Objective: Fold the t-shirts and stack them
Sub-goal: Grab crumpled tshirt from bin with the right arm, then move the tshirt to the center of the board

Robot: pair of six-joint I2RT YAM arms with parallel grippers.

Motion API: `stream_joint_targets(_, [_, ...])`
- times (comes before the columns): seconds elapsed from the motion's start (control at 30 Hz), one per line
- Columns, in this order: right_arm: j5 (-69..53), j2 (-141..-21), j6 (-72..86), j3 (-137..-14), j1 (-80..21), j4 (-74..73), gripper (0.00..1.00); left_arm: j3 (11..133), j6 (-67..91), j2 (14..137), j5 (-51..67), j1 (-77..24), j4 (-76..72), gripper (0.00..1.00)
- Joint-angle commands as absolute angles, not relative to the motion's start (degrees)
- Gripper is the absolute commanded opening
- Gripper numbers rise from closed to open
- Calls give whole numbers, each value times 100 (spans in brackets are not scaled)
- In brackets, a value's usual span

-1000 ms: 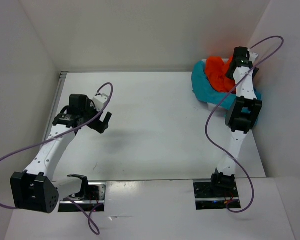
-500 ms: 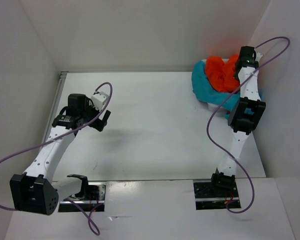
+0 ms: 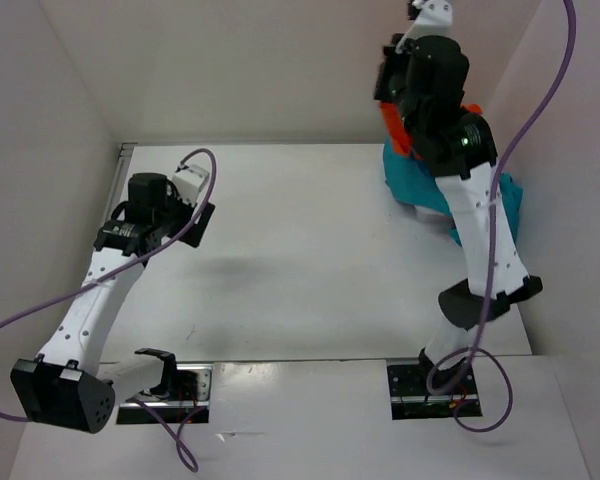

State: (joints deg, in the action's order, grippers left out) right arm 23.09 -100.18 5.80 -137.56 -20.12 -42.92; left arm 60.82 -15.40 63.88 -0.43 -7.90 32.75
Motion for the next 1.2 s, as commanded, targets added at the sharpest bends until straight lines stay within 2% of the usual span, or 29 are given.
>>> stream_joint_targets(0.0, [2706, -9371, 18, -14167, -3134, -3877, 0, 6783, -1257, 6442, -176, -643, 3498, 100])
stream_joint_targets(0.03, [2925, -9317, 18, -14290, -3686, -3876, 0, 6863, -1205, 6442, -176, -642, 3498, 100])
stream_joint_targets(0.1, [2927, -9255, 105, -14405, -3963, -3823, 0, 7022, -1204, 6311, -176, -528, 3376, 100])
stream_joint_targets(0.27, [2523, -9141, 807, -13818, -3964, -4034, 0, 7348, -1309, 6179, -245, -405, 3313, 100])
stream_joint_targets(0.37, [2418, -9071, 1194, -12712, -3964, -3982, 0, 7348, -1678, 6117, -369, -404, 3313, 100])
stream_joint_targets(0.4, [2321, -9070, 1361, -11943, -3964, -3860, 0, 7287, -1766, 6117, -439, -404, 3313, 100])
stream_joint_targets(0.5, [1777, -9009, 1537, -10640, -3641, -3227, 0, 7154, -1969, 6179, -492, -404, 3375, 100])
stream_joint_targets(0.6, [1144, -9473, 1652, -10458, -3095, -2735, 0, 7154, -2030, 6415, -439, -404, 3533, 100])
stream_joint_targets(0.67, [837, -10059, 1714, -11061, -2893, -2672, 0, 7154, -2161, 6469, -439, -474, 3481, 100])
stream_joint_targets(0.73, [590, -10553, 1653, -11677, -2743, -3099, 56, 7154, -2232, 6521, -439, -554, 3533, 100])
stream_joint_targets(0.77, [589, -11078, 1652, -12429, -2742, -3364, 81, 7207, -2293, 6521, -370, -632, 3594, 100])
stream_joint_targets(0.8, [893, -11309, 1548, -12845, -2742, -3688, 100, 7207, -2294, 6582, -317, -633, 3656, 100])
stream_joint_targets(0.87, [1194, -11592, 1258, -13724, -2742, -4574, 100, 7207, -2573, 6583, -150, -826, 3937, 100])
stream_joint_targets(0.9, [1526, -11514, 1179, -13728, -2855, -4683, 100, 6998, -2714, 6496, -149, -948, 4120, 100])
stream_joint_targets(0.97, [1626, -10981, 1011, -12468, -2961, -4214, 100, 6673, -3154, 6390, -149, -1072, 4253, 100])
stream_joint_targets(1.0, [1408, -10238, 1011, -11871, -3023, -3984, 100, 6479, -3268, 6337, -245, -1133, 4324, 100])
stream_joint_targets(1.03, [1276, -9856, 1089, -10691, -3023, -3764, 100, 6112, -3374, 6267, -368, -1282, 4324, 100])
stream_joint_targets(1.07, [1144, -9513, 1194, -10122, -3023, -3527, 100, 5943, -3532, 6267, -421, -1361, 4403, 100])
stream_joint_targets(1.1, [960, -8857, 1256, -9612, -3023, -3472, 100, 5802, -3585, 6267, -474, -1458, 4456, 100])
stream_joint_targets(1.13, [958, -8572, 1335, -8632, -3076, -3472, 100, 5670, -3647, 6267, -475, -1650, 4517, 100])
stream_joint_targets(1.17, [906, -8308, 1580, -8178, -3163, -3402, 100, 5460, -3769, 6267, -475, -1774, 4587, 100])
